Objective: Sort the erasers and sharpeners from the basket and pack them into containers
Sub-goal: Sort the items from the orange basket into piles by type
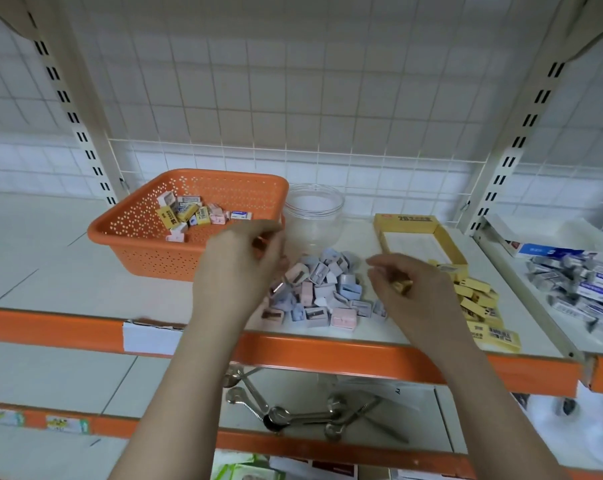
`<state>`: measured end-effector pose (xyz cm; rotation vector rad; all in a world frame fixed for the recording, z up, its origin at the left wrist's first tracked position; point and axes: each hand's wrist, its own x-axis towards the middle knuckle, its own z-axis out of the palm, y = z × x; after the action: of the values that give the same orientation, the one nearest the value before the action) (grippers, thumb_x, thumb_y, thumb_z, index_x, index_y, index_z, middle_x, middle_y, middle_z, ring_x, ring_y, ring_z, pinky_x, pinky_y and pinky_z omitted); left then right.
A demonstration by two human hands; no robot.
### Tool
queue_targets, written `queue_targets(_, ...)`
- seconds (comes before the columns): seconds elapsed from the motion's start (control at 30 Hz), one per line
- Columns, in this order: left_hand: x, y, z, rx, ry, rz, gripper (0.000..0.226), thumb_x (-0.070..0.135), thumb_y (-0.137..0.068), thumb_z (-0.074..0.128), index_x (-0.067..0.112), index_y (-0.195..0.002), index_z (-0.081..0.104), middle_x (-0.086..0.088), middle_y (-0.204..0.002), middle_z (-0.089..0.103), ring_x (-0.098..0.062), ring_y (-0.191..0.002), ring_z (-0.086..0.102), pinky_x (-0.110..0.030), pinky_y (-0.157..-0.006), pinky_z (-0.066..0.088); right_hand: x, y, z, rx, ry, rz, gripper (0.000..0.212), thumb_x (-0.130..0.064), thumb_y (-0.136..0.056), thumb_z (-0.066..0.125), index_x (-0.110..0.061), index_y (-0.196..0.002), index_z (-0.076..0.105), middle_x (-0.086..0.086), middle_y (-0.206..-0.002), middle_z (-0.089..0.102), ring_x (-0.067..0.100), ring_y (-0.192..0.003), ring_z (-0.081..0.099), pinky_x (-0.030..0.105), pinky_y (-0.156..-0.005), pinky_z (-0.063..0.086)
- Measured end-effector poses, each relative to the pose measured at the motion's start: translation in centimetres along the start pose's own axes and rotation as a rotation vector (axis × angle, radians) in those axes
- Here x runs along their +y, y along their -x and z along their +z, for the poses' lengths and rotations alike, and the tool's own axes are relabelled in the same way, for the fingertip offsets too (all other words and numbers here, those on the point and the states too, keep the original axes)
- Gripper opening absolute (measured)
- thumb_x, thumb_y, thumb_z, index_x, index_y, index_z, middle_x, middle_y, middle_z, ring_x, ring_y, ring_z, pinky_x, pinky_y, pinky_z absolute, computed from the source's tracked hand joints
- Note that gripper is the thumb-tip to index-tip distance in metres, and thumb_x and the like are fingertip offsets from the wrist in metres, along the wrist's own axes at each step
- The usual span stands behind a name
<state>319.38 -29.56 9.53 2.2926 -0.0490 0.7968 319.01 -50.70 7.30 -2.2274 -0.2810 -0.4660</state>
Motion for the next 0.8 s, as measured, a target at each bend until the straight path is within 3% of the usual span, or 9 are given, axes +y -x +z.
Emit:
queue_targets(0.1, -1.3, -2.4, -3.5, -0.005, -0.022, 0.012, 0.011, 0.021, -0.086, 0.063, 0.022, -0.091, 0.073, 0.010, -0.079, 0.067, -0.008, -0.073, 0.062, -0.025, -0.069, 0.047, -3.3, -3.5, 1.1, -0.010, 0.017, -0.087, 0.014, -0.019, -0.088, 0.062, -0.026, -0.099, 0.069, -0.021, -0.079, 0.060, -0.012, -0.078, 0.056, 0.002, -0.068, 0.040)
queue_targets(0.27, -7.6, -7.9, -7.9, -0.253, -0.229, 0.000, 0.012, 0.023, -0.087, 0.063, 0.024, -0.095, 0.071, 0.014, -0.073, 0.059, -0.011, -0.079, 0.061, -0.026, -0.073, 0.045, -8.8, -11.5, 6.2, -0.189, 0.137, -0.178, 0.016, -0.021, -0.088, 0.061, -0.020, -0.101, 0.070, -0.008, -0.086, 0.063, 0.005, -0.076, 0.057, 0.019, -0.074, 0.045)
queue_targets(0.47, -14.9, -13.2, -9.9, -0.458, -0.369, 0.145, 0.014, 0.022, -0.087, 0.062, 0.025, -0.097, 0.072, 0.004, -0.094, 0.070, -0.009, -0.077, 0.055, -0.023, -0.074, 0.045, -10.0, -21.7, 17.7, -0.577, 0.605, -0.262, 0.014, -0.016, -0.087, 0.057, -0.013, -0.089, 0.071, 0.002, -0.092, 0.069, 0.023, -0.092, 0.059, 0.023, -0.074, 0.039)
queue_targets(0.57, -17.0, -15.1, -10.1, -0.549, -0.399, 0.224, 0.017, 0.023, -0.088, 0.060, 0.025, -0.101, 0.072, 0.006, -0.100, 0.070, -0.005, -0.078, 0.053, -0.019, -0.073, 0.042, -9.0, -24.1, 21.7, -0.785, 0.875, -0.231, 0.029, -0.021, -0.087, 0.061, -0.007, -0.112, 0.066, 0.011, -0.114, 0.065, 0.027, -0.105, 0.058, 0.025, -0.080, 0.042)
queue_targets(0.67, -18.3, -16.6, -9.8, -0.593, -0.437, 0.281, 0.019, 0.027, -0.091, 0.056, 0.026, -0.103, 0.071, 0.009, -0.103, 0.068, -0.003, -0.080, 0.052, -0.017, -0.071, 0.039, -8.1, -24.2, 23.9, -0.795, 0.975, -0.175, 0.034, -0.025, -0.085, 0.066, -0.004, -0.111, 0.066, 0.015, -0.114, 0.065, 0.029, -0.103, 0.060, 0.026, -0.075, 0.042)
queue_targets(0.8, -19.3, -18.5, -8.6, -0.657, -0.441, 0.322, 0.019, 0.027, -0.091, 0.055, 0.025, -0.100, 0.071, 0.008, -0.101, 0.069, -0.008, -0.090, 0.060, -0.026, -0.079, 0.049, -7.2, -24.0, 24.6, -0.712, 0.980, -0.070, 0.027, -0.023, -0.082, 0.069, -0.003, -0.101, 0.068, 0.015, -0.111, 0.066, 0.029, -0.103, 0.061, 0.029, -0.080, 0.045)
